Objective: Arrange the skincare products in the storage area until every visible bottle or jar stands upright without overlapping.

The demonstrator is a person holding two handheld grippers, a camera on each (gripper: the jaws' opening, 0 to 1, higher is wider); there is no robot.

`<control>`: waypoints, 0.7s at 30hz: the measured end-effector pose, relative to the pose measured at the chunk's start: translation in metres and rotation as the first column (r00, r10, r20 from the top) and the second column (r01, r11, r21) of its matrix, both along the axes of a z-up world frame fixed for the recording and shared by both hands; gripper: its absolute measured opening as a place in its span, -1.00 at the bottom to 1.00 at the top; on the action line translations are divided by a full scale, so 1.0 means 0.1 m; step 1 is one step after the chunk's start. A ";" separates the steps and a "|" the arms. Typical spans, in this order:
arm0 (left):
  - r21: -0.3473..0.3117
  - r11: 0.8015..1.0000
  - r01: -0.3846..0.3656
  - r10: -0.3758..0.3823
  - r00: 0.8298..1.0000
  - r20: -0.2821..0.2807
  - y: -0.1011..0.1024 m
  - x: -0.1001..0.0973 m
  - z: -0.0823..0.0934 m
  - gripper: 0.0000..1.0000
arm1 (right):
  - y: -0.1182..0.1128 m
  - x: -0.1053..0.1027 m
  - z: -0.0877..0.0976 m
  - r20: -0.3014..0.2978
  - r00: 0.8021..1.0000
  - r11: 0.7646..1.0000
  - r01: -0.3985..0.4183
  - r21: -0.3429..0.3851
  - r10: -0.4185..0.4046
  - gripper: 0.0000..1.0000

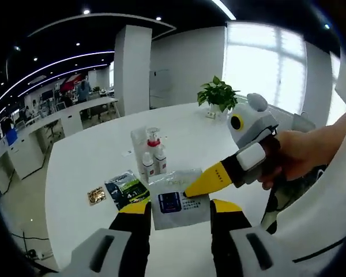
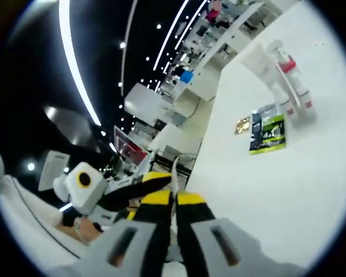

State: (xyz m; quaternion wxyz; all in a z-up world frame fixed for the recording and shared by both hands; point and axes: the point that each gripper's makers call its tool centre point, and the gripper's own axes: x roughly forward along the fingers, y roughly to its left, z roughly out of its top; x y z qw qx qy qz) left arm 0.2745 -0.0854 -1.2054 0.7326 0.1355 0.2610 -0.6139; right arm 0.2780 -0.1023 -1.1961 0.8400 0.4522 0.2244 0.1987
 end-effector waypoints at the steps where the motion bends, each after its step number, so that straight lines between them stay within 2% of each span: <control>1: -0.006 1.000 0.008 -0.008 1.000 -0.018 0.00 -0.01 -0.01 -0.16 | 0.00 -0.01 -0.01 -0.005 1.000 1.000 -0.006 0.002 0.006 -0.99; 4: -0.044 0.999 0.007 -0.012 0.994 -0.107 0.00 -0.05 -0.03 -0.17 | 0.00 -0.03 -0.02 -0.013 1.000 1.000 -0.010 0.015 0.010 -1.00; 5: -0.058 0.998 0.001 -0.011 0.986 -0.164 0.02 -0.06 -0.04 -0.19 | -0.01 -0.03 -0.03 -0.013 1.000 1.000 -0.010 0.011 0.010 -1.00; 6: -0.109 0.994 -0.024 -0.002 0.972 -0.236 0.02 -0.02 0.00 -0.18 | -0.04 -0.04 -0.03 -0.017 1.000 1.000 -0.010 0.016 0.010 -1.00; 8: -0.137 0.990 -0.043 -0.001 0.951 -0.309 0.04 -0.02 0.01 -0.18 | -0.06 -0.05 0.01 -0.010 1.000 0.999 -0.011 0.040 0.011 -1.00; 9: -0.161 0.984 -0.072 0.006 0.927 -0.375 0.06 0.00 0.03 -0.18 | -0.07 -0.06 0.03 -0.002 1.000 0.999 -0.010 0.043 0.010 -1.00; 11: -0.188 0.978 -0.096 0.010 0.910 -0.415 0.08 0.05 0.04 -0.18 | -0.09 -0.07 0.07 0.008 1.000 0.998 -0.013 0.059 0.013 -1.00; 13: -0.209 0.973 -0.098 -0.019 0.867 -0.499 0.10 0.01 0.08 -0.22 | -0.09 -0.07 0.14 0.023 1.000 0.995 -0.012 0.103 0.009 -1.00; 14: -0.221 0.971 -0.089 -0.047 0.838 -0.544 0.10 -0.03 0.10 -0.31 | -0.08 -0.08 0.16 0.034 0.999 0.993 -0.027 0.112 0.023 -1.00; 15: -0.238 0.968 -0.086 -0.076 0.799 -0.597 0.10 -0.07 0.14 -0.44 | -0.06 -0.08 0.17 0.035 0.999 0.993 -0.034 0.116 0.030 -1.00; 16: -0.263 0.961 -0.088 -0.103 0.768 -0.632 0.09 -0.10 0.18 -0.57 | -0.05 -0.09 0.18 0.040 0.998 0.992 -0.045 0.117 0.040 -1.00; 17: -0.283 0.950 -0.132 -0.100 0.729 -0.677 0.07 -0.07 0.21 -0.60 | -0.03 -0.09 0.19 0.046 0.998 0.991 -0.055 0.121 0.050 -1.00; 18: -0.284 0.944 -0.170 -0.088 0.698 -0.710 0.06 -0.03 0.21 -0.60 | -0.02 -0.08 0.21 0.050 0.997 0.989 -0.059 0.134 0.053 -1.00; 20: -0.297 0.933 -0.205 -0.097 0.651 -0.753 0.05 -0.02 0.23 -0.65 | 0.00 -0.09 0.25 0.063 0.996 0.987 -0.073 0.145 0.064 -1.00; 21: -0.298 0.930 -0.214 -0.095 0.643 -0.760 0.04 -0.01 0.21 -0.68 | 0.02 -0.09 0.27 0.069 0.995 0.986 -0.086 0.143 0.077 -1.00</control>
